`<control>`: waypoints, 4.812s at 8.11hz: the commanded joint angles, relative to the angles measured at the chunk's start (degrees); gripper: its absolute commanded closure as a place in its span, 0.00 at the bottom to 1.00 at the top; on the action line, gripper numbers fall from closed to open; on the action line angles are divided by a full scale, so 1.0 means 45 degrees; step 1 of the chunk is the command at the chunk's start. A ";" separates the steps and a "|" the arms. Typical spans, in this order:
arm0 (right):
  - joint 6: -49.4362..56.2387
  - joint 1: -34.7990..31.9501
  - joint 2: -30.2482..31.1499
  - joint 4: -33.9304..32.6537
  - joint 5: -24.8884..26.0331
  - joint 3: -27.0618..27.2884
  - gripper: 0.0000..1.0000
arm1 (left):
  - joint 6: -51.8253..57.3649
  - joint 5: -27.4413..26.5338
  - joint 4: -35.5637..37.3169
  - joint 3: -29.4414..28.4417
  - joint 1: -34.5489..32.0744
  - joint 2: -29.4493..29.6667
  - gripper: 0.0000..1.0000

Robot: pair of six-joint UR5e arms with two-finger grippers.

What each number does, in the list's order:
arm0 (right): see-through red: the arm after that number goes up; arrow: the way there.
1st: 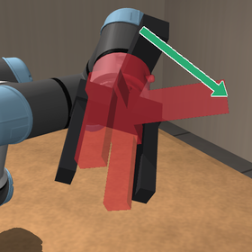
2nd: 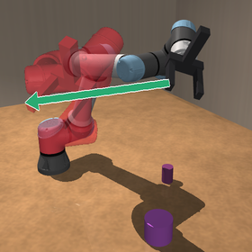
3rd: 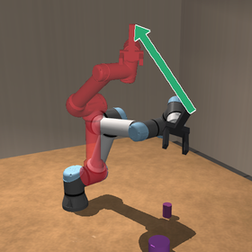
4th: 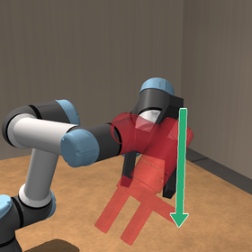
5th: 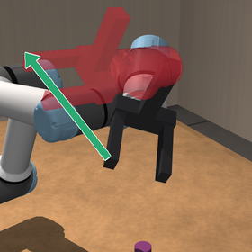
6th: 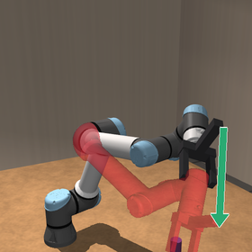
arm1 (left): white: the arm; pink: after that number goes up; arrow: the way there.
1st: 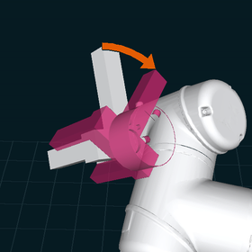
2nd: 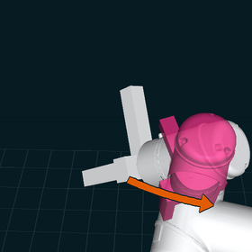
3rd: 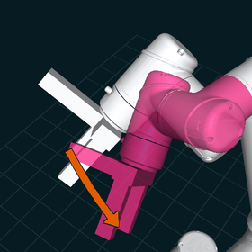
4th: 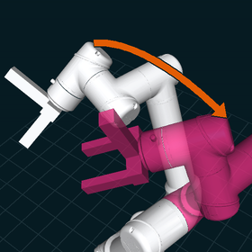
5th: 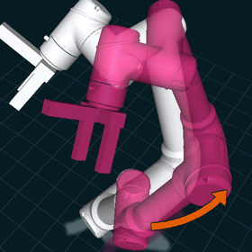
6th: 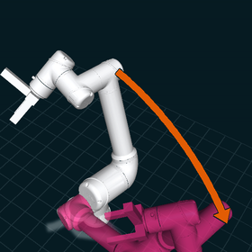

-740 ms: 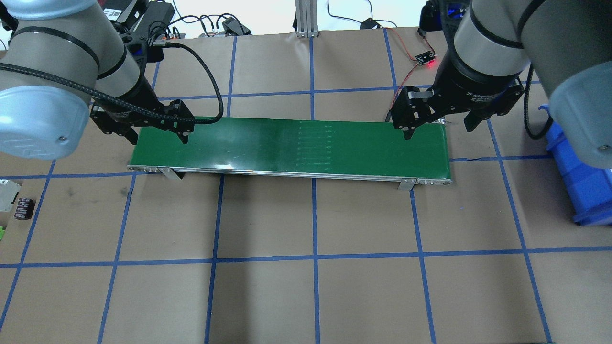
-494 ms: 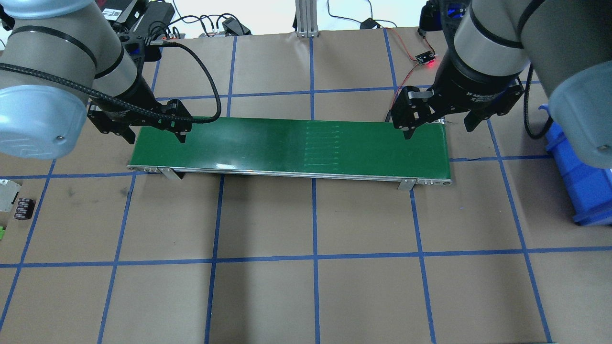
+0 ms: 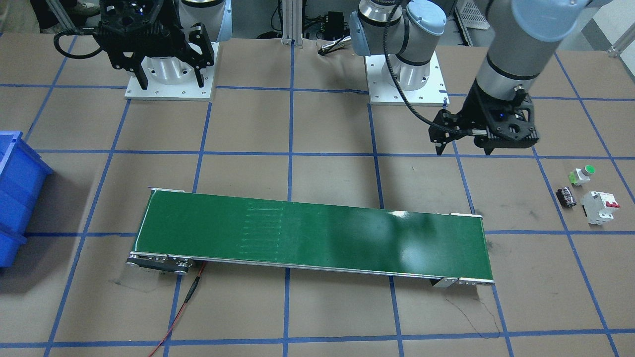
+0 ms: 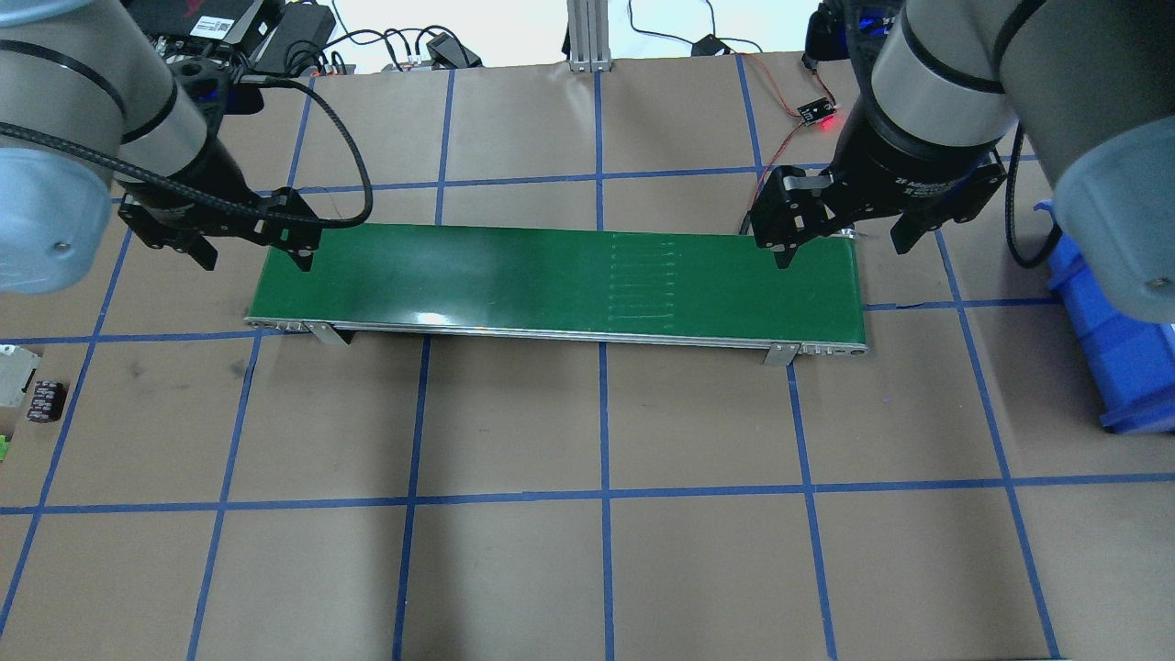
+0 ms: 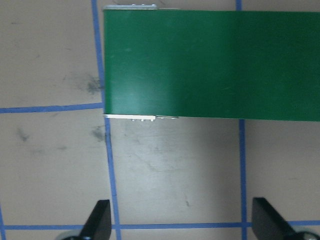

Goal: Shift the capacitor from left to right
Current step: 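Move the left gripper off the conveyor toward the black capacitor beside it, then lower the left gripper over the black capacitor and close on it, then lift the capacitor with the left gripper and carry it toward the conveyor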

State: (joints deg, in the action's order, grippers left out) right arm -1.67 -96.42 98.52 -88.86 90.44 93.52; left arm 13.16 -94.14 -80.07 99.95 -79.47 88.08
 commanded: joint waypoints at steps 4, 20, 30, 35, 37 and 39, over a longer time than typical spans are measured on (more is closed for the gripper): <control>-0.0019 0.0000 0.0000 -0.0019 0.0000 0.0000 0.00 | 0.4436 0.0061 0.0696 0.0151 0.5662 0.0949 0.00; -0.0020 0.0000 0.0000 0.0020 0.0000 0.0019 0.00 | 0.5805 -0.1951 0.5175 0.0249 0.7543 0.6365 0.00; -0.0020 0.0000 0.0000 0.0040 0.0000 0.0019 0.00 | 0.6118 -0.1950 0.5254 0.0503 0.7719 0.6677 0.17; -0.0020 -0.0019 0.0000 0.0020 -0.0019 0.0019 0.00 | 0.6118 -0.1970 0.5253 0.0522 0.7719 0.6677 0.65; -0.0020 -0.0019 0.0000 0.0001 -0.0019 0.0019 0.00 | 0.6000 -0.1758 0.4768 0.0522 0.7719 0.6192 1.00; -0.0020 -0.0019 0.0000 0.0001 -0.0019 0.0019 0.00 | 0.6040 -0.0936 0.2082 0.0387 0.7545 0.4519 1.00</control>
State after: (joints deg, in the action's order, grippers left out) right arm -1.77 -96.50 98.52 -88.82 90.35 93.60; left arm 40.31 -100.73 -61.54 102.18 -44.79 114.77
